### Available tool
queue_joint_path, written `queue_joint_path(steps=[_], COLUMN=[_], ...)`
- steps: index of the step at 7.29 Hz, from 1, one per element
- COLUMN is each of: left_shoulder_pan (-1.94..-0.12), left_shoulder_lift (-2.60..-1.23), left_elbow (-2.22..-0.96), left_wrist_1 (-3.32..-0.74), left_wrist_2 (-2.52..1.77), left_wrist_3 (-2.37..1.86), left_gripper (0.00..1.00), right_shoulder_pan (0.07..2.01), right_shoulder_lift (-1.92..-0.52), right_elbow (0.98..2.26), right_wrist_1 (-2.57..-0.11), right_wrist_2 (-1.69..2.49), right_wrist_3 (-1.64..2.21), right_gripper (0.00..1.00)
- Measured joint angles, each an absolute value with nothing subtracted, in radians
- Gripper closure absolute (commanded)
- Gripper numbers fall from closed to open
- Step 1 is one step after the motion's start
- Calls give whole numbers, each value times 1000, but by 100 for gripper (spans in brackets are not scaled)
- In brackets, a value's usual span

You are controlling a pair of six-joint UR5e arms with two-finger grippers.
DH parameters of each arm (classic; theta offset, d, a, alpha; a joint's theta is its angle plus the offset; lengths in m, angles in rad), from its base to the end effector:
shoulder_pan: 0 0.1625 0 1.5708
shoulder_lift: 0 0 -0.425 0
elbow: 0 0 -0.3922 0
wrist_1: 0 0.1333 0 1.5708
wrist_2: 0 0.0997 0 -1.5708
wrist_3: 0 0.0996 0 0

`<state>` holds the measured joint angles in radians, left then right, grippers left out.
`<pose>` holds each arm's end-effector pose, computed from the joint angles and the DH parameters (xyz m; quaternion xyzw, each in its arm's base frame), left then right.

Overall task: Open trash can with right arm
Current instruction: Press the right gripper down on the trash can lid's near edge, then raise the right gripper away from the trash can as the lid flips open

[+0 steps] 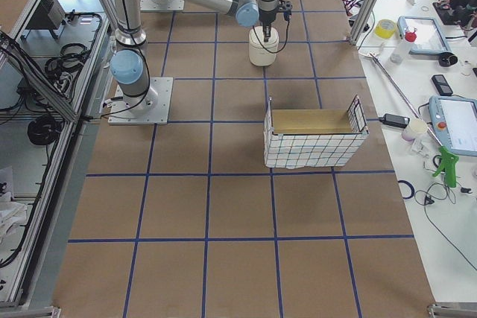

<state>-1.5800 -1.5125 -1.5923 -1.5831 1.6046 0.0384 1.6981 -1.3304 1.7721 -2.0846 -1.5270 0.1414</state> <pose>-0.1342 -0.4681 0.5041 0.0236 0.9995 -0.0120 0.0171 0.2079 -0.5403 0.3156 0.0063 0.9991 -0.0328 0.0265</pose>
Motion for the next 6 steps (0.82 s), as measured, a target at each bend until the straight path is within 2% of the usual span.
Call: queue_joint_path(steps=[2, 3, 4, 6], left_shoulder_pan=[-1580, -1580, -1580, -1580], left_shoulder_lift=[-1512, -1512, -1513, -1513], left_elbow=[-1592, -1592, -1592, -1592], left_wrist_1=[-1583, -1583, -1583, -1583], left_wrist_2=[1605, 1605, 1605, 1605], left_wrist_3=[39, 39, 39, 38], left_gripper=[0, 0, 0, 0], right_shoulder_pan=[1698, 1698, 1698, 1697], right_shoulder_lift=[-1327, -1323, -1321, -1338], right_elbow=[1775, 1775, 1775, 1764], right_wrist_1=[-2084, -2084, -2084, -2075], right_wrist_2=[-1527, -1527, -1528, -1538], right_wrist_3=[141, 141, 141, 138], right_gripper=[100, 89, 1, 0])
